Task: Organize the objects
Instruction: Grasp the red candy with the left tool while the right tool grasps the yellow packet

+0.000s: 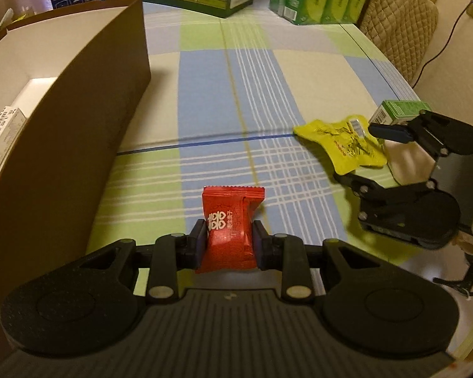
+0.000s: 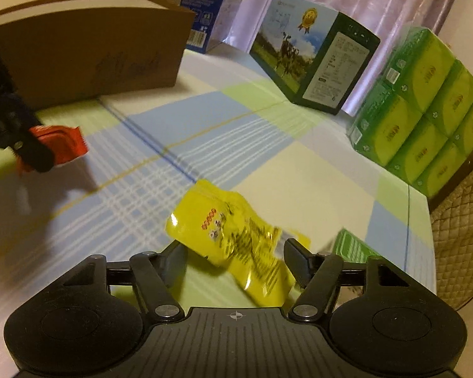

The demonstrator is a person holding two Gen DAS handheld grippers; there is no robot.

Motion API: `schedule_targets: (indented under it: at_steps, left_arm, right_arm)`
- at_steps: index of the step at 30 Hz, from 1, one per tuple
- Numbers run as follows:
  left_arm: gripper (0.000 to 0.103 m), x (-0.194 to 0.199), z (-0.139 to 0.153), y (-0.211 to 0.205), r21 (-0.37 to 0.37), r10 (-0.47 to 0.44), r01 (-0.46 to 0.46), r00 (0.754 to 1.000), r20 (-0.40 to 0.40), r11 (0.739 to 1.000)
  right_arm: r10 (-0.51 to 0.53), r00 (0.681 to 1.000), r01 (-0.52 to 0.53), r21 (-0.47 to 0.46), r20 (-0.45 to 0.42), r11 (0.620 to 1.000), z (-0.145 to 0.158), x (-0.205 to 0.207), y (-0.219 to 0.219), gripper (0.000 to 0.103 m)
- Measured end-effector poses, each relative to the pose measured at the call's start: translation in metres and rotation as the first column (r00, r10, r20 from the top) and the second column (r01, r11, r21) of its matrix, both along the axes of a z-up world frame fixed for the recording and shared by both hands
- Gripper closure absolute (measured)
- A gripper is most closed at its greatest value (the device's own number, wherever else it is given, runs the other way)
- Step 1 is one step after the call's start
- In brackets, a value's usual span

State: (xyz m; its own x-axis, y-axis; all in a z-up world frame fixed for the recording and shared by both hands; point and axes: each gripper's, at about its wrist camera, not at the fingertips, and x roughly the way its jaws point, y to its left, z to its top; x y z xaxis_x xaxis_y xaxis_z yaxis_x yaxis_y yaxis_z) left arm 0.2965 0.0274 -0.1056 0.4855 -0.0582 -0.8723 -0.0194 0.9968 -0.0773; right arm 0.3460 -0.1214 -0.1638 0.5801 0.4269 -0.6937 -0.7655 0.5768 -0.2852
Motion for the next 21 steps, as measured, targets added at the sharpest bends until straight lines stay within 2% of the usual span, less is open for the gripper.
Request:
schedule_targets:
  at_steps: [2,5,11,14,20,21]
  left_arm:
    - [0.078,0.0,0.001,0.001,0.001,0.005,-0.005,1.0,0.002,1.0]
    - [0.078,0.0,0.003,0.003,0.0,0.008,-0.008,1.0,0.006,1.0]
    - [0.078,0.0,0.005,0.006,-0.001,0.019,-0.019,1.0,0.009,1.0]
    - [0.078,0.001,0.006,0.006,-0.002,0.02,-0.02,1.0,0.011,1.0]
    - [0.078,0.001,0.01,0.004,-0.001,0.011,-0.011,1.0,0.017,1.0]
    - [0.078,0.001,0.011,0.004,-0.001,0.01,-0.01,1.0,0.019,1.0]
  right_arm:
    - [-0.018,1.0,0.019,0.032,-0.022,0.999,0.0,0.007,0.001,0.041]
    - [-0.053,0.996,0.058,0.074,-0.067,0.996,0.003,0.016,0.003,0.061]
    - [-0.097,0.992,0.105,0.094,-0.077,0.99,0.01,0.013,0.005,0.072]
    - [-0.119,0.988,0.132,0.125,-0.102,0.983,0.016,0.01,0.0,0.08]
    - [-0.14,0.976,0.172,0.2,-0.164,0.965,0.034,0.004,-0.012,0.087]
    - [-0.139,0.974,0.176,0.213,-0.179,0.961,0.037,0.003,-0.014,0.102]
